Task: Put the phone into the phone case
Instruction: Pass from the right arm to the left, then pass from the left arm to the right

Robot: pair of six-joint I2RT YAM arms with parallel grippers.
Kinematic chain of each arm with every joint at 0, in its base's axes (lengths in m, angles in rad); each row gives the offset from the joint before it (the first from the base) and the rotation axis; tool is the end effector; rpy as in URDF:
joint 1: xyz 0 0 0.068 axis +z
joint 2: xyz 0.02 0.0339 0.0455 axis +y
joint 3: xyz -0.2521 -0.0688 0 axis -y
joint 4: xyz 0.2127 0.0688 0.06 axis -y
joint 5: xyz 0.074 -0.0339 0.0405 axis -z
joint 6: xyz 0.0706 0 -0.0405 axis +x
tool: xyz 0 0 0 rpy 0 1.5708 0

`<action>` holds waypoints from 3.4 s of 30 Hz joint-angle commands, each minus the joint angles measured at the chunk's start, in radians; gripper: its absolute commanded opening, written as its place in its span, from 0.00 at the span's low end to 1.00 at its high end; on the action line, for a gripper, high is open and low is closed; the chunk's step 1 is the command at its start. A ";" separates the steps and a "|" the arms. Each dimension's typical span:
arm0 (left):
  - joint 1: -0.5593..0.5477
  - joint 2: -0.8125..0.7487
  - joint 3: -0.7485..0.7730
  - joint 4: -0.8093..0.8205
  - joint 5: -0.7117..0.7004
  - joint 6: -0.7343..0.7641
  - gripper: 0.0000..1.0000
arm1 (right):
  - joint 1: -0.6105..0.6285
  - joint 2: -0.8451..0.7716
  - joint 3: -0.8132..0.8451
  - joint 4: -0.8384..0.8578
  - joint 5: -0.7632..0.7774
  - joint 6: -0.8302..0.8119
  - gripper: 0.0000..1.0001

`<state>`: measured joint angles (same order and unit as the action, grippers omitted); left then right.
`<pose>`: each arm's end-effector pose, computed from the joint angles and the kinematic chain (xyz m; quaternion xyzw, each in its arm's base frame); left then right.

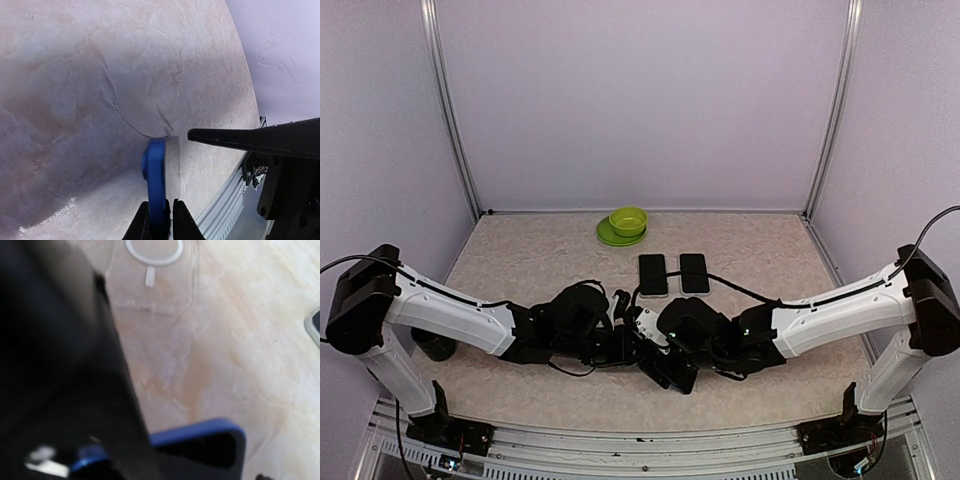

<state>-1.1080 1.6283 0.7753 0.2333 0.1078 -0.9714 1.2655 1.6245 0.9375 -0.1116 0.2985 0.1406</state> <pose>0.1436 -0.3049 0.1607 0.0852 0.8840 -0.4184 0.1902 0.1204 0.3130 0.1754 -0.4411 0.8048 0.1357 0.3731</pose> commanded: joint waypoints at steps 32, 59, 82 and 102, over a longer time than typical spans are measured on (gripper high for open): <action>-0.027 -0.456 -0.250 0.303 -0.270 0.145 0.00 | -0.047 -0.618 -0.245 0.188 0.155 0.307 1.00; -0.026 -0.617 -0.393 0.599 -0.194 0.191 0.00 | -0.143 -0.411 -0.261 0.519 -0.374 0.549 0.98; -0.026 -0.526 -0.386 0.700 -0.122 0.168 0.00 | -0.144 -0.319 -0.251 0.724 -0.604 0.626 0.82; -0.025 -0.499 -0.366 0.605 -0.161 0.136 0.00 | -0.157 -0.335 -0.299 0.785 -0.645 0.596 0.49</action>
<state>-1.1358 1.1168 0.3843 0.8871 -0.0063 -0.8402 1.1145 1.3121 0.6571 0.5858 -0.3000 0.7696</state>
